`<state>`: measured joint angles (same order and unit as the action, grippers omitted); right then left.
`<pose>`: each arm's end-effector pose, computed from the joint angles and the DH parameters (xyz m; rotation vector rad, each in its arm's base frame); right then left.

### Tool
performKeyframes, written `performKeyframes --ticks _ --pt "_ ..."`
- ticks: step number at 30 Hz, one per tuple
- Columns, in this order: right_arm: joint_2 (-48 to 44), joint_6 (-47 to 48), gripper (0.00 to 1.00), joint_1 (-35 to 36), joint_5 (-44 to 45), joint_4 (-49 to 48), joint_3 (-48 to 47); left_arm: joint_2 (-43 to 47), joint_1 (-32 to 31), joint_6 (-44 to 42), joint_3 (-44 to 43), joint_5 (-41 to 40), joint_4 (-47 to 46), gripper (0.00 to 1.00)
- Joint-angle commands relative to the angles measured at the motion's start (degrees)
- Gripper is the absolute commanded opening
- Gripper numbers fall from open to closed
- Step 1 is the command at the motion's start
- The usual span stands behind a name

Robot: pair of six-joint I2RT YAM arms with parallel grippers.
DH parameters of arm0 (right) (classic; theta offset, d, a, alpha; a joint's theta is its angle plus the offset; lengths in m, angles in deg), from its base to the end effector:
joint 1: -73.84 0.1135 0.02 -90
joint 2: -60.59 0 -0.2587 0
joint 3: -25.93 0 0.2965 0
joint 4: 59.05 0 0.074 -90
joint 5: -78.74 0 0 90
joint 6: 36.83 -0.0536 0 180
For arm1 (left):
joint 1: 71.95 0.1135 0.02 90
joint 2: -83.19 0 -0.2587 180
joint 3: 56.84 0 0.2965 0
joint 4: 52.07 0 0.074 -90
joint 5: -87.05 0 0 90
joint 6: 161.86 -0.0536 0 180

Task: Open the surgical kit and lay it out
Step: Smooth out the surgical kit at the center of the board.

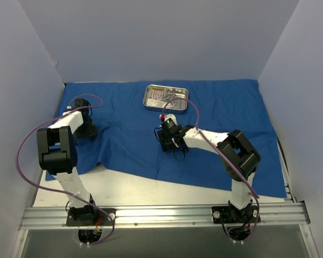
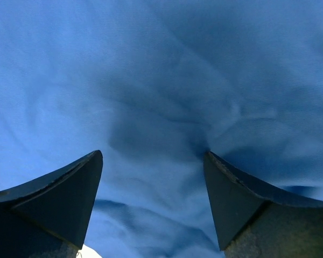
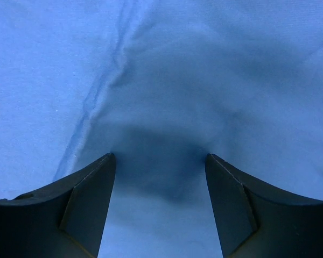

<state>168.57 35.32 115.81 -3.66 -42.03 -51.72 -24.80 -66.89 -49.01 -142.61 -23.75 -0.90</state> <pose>0.3333 0.2903 0.1163 -0.4430 2.3729 0.3308 0.4066 0.0551 0.1285 -0.7396 2.6688 0.4395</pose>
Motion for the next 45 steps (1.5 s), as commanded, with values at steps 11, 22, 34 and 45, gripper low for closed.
performKeyframes --ticks 11,22,34,45 --pt "-7.0 -2.2 0.63 5.7 -5.2 9.7 13.1 -4.9 2.9 6.1 -0.1 -7.8 16.1 0.83" --pt "-13.0 -3.0 0.63 5.9 -8.5 18.9 14.6 2.9 7.3 9.6 4.7 -10.2 21.9 0.84" --pt "-16.6 -4.2 0.64 5.9 -10.4 25.9 13.8 12.7 10.1 12.1 6.3 -1.7 24.2 0.84" --pt "-12.2 -3.8 0.64 5.6 -0.6 11.3 3.1 16.2 -3.2 10.0 4.2 7.9 6.9 0.90"
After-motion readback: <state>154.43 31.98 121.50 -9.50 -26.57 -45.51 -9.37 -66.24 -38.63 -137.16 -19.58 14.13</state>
